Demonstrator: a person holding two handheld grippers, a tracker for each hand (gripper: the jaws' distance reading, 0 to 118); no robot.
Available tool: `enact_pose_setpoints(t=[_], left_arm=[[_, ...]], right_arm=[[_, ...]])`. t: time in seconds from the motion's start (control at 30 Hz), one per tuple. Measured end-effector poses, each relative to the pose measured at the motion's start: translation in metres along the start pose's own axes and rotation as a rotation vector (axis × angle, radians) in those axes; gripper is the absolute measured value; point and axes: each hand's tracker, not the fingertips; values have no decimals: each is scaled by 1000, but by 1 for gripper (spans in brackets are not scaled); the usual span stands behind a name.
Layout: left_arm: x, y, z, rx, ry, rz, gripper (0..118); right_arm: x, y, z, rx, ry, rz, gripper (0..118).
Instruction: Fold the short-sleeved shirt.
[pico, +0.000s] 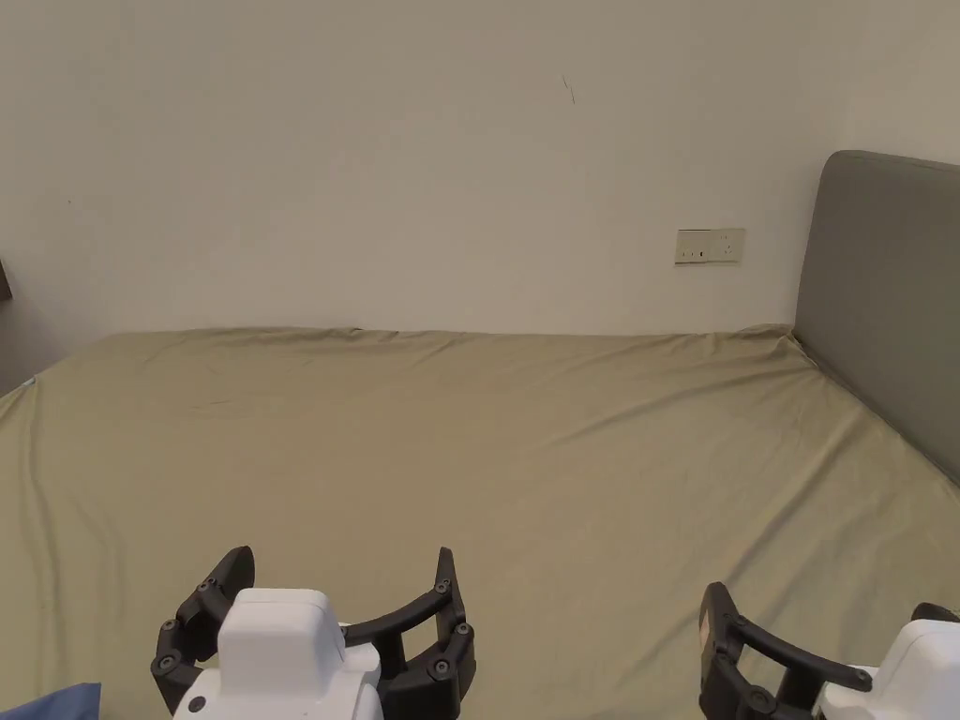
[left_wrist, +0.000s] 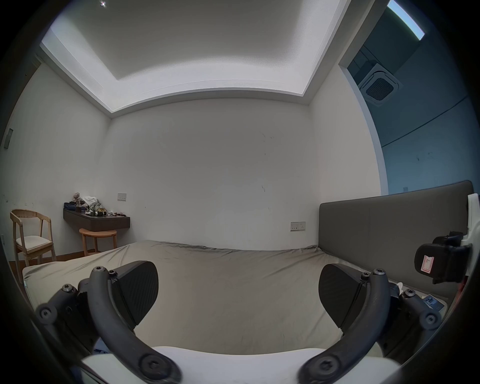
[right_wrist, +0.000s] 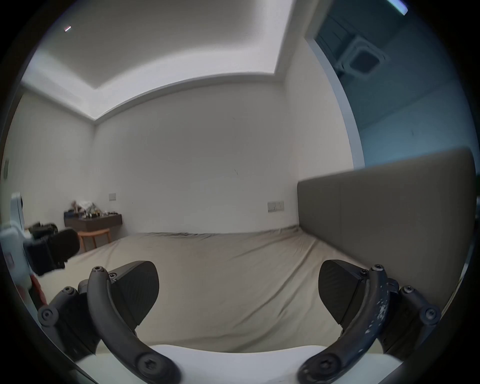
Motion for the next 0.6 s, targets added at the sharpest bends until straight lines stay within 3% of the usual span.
enact_pose_setpoints(t=[0.13,0.23,0.4,0.6], left_arm=[[0,-1,-1,-4,3,-5,118],[1,-2,-3,-8,3,-7,118],[4,-8,-11,-32,0,-7,118],[10,-26,-32,-99,-11,-16,118]], right_arm=[[-6,4,-5,-52,-100,27,118],[1,6,-8,-102,-2,-9,118],[6,2,-20,-160,3,-65,118],[7,-16,-45,-164,-51,19,118]])
